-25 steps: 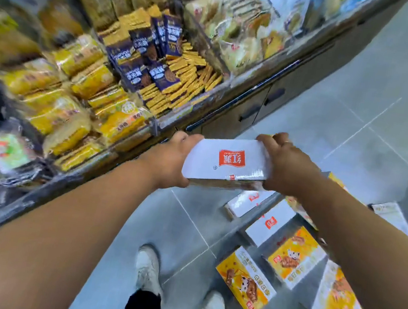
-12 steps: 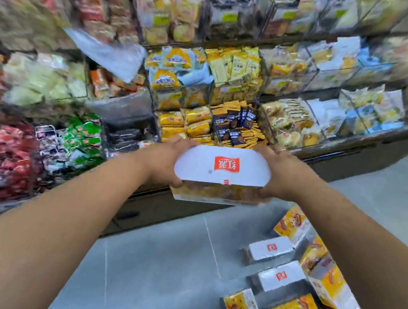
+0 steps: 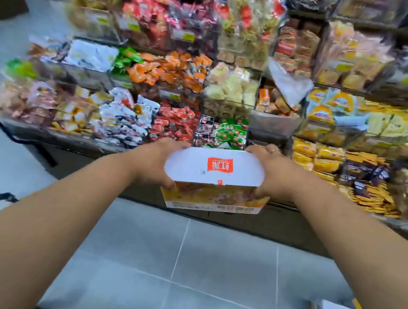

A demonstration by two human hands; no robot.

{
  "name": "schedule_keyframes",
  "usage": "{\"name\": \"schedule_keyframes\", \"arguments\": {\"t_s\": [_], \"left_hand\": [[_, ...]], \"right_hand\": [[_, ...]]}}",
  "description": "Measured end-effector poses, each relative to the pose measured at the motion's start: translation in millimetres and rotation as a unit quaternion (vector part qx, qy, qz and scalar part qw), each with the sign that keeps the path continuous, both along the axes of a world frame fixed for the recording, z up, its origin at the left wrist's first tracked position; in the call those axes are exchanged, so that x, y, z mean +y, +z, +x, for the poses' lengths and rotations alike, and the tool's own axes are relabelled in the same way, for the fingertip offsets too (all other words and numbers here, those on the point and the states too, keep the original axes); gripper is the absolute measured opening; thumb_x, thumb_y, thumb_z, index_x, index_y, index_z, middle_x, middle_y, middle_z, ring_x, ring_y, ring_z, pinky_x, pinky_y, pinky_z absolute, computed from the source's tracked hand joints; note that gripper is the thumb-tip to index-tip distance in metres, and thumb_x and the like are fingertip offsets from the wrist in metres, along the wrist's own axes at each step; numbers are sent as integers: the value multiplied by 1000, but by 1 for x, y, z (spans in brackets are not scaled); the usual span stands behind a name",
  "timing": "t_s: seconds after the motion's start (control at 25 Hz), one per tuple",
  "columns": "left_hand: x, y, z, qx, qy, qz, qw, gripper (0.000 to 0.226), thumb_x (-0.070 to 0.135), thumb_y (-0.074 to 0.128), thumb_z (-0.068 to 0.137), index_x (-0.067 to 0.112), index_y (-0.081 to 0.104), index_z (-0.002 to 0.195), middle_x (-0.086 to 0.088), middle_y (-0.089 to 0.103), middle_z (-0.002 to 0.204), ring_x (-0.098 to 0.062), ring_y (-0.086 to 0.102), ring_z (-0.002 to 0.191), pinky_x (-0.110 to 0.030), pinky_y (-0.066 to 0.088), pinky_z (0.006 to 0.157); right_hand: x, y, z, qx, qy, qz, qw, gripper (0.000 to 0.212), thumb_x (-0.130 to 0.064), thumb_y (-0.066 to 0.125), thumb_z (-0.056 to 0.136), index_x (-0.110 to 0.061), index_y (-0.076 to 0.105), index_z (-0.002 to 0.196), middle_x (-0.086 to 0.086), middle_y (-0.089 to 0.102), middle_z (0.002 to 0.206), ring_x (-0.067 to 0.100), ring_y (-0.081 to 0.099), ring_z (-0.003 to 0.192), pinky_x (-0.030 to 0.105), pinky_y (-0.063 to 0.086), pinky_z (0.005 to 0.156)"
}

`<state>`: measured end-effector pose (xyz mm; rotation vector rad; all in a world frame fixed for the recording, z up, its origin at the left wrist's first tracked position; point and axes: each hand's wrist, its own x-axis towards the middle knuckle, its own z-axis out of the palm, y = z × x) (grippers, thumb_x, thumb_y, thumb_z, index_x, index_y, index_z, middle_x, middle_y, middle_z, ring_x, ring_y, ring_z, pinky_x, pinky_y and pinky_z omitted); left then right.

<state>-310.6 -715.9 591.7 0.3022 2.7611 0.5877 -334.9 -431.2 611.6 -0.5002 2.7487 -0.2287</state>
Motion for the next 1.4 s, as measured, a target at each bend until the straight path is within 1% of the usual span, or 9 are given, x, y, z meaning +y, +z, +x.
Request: {"name": "schedule_keyframes", "arguments": {"t_s": [0.24, 0.52, 0.6, 0.68, 0.76, 0.96, 1.08, 1.2, 1.4], "left_hand": [[-179, 19, 87, 33, 142, 10, 989, 100, 27, 83, 67, 29, 27, 150, 2, 31, 150, -20, 37, 135, -27, 31, 108], [-325, 17, 153, 30, 290, -6, 956, 99, 27, 85, 68, 31, 28, 150, -1, 36, 147, -23, 39, 132, -30, 30, 111], [-358, 13, 167, 25, 333, -9, 942, 100, 27, 85, 68, 30, 27, 150, 0, 35, 147, -21, 40, 131, -25, 28, 107], [-387, 10, 182, 19, 376, -18, 926, 102, 26, 85, 69, 30, 25, 151, 0, 32, 150, -21, 39, 132, -25, 28, 106], [-413, 11, 198, 11, 425, -29, 904, 101, 24, 83, 71, 33, 23, 151, 1, 29, 151, -24, 41, 131, -30, 32, 106], [-463, 17, 245, -7, 526, -32, 850, 102, 26, 84, 69, 39, 21, 148, 3, 28, 151, -26, 42, 129, -41, 39, 107], [-491, 17, 280, -23, 553, -62, 831, 103, 34, 83, 67, 39, 19, 148, 6, 27, 152, -24, 44, 128, -41, 41, 106], [-521, 16, 313, -42, 570, -93, 815, 103, 35, 81, 69, 38, 17, 150, 7, 22, 155, -25, 45, 128, -37, 40, 106], [-604, -2, 371, -74, 571, -103, 811, 103, 39, 80, 69, 40, 15, 148, 7, 21, 156, -24, 44, 131, -39, 40, 107]], "right_hand": [[-193, 15, -3, 17, 149, 16, 989, 112, -41, 87, 60, -32, 17, 147, 7, 31, 138, 32, 53, 113, 38, 49, 90], [-380, 9, -19, 28, 309, 7, 951, 114, -45, 84, 61, -30, 14, 150, 8, 28, 147, 30, 44, 124, 39, 45, 96], [-434, 2, -24, 29, 354, 12, 935, 112, -46, 82, 62, -30, 13, 149, 8, 33, 144, 29, 45, 123, 38, 44, 95], [-486, 1, -26, 27, 401, 12, 915, 109, -44, 82, 65, -30, 12, 148, 9, 38, 139, 29, 47, 118, 35, 43, 89], [-536, 2, -24, 29, 450, 12, 893, 107, -41, 81, 66, -28, 14, 148, 9, 39, 135, 29, 49, 115, 33, 42, 84], [-634, 7, -3, 26, 538, -4, 842, 101, -40, 81, 67, -27, 18, 145, 7, 37, 133, 30, 51, 115, 34, 45, 87], [-686, 1, 21, 36, 583, -21, 811, 99, -45, 79, 62, -31, 20, 140, 6, 39, 129, 31, 56, 109, 40, 49, 87], [-732, -7, 48, 25, 601, -43, 797, 103, -48, 79, 58, -33, 19, 141, 3, 39, 129, 28, 53, 111, 44, 50, 87], [-817, -33, 101, -7, 606, -52, 793, 104, -47, 80, 62, -32, 18, 144, 0, 37, 127, 24, 47, 112, 31, 41, 83]]}}
